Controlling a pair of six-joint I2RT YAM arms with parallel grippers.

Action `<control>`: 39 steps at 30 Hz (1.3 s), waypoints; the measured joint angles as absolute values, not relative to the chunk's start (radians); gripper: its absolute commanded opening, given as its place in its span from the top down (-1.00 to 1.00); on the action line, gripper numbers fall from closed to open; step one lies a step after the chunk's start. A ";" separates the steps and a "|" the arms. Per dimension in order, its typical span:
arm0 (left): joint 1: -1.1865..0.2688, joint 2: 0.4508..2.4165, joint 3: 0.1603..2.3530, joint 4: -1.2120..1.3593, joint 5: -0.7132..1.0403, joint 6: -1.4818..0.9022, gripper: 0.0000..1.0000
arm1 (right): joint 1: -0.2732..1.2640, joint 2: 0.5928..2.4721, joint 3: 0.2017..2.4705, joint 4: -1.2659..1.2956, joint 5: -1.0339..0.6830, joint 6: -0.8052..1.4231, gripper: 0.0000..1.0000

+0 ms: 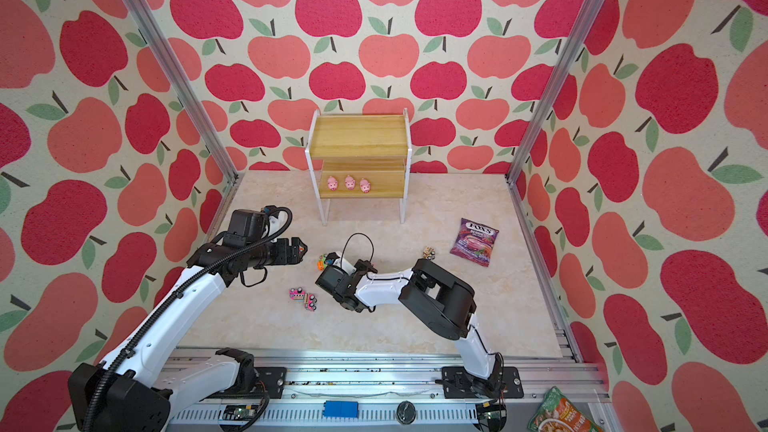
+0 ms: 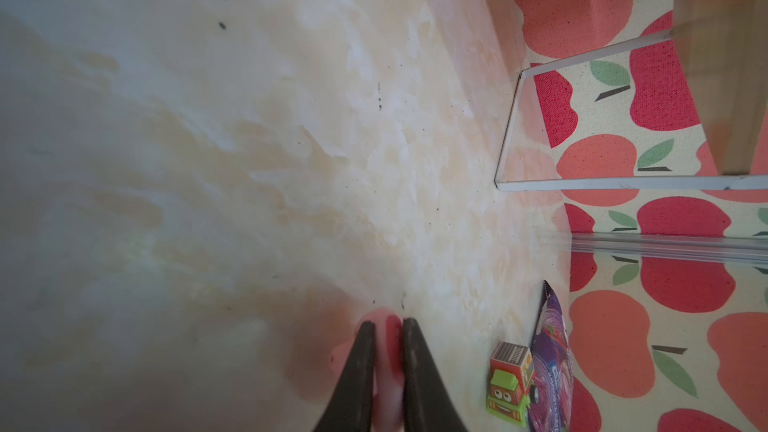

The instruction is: Place and organize the plastic toys onto the shelf

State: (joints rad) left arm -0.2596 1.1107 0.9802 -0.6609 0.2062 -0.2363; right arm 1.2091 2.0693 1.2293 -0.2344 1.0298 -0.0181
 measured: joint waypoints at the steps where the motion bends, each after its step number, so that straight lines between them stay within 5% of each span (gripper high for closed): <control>1: -0.258 1.108 0.980 -0.661 0.206 -0.236 -0.84 | 1.223 2.085 1.239 -0.235 1.052 -0.030 0.66; 13: -0.252 1.106 0.980 -0.661 0.206 -0.236 -0.84 | 1.342 2.158 1.310 -0.267 1.047 -0.041 0.31; 21: -0.252 1.106 0.980 -0.661 0.207 -0.236 -0.84 | 1.345 2.014 1.184 -0.187 0.899 -0.020 0.06; 32: -0.261 1.106 0.980 -0.661 0.205 -0.236 -0.84 | 1.152 1.660 0.952 -0.076 0.611 0.296 0.05; 39: -0.273 1.106 0.980 -0.661 0.206 -0.236 -0.84 | 1.107 1.618 0.807 -0.043 0.454 0.519 0.11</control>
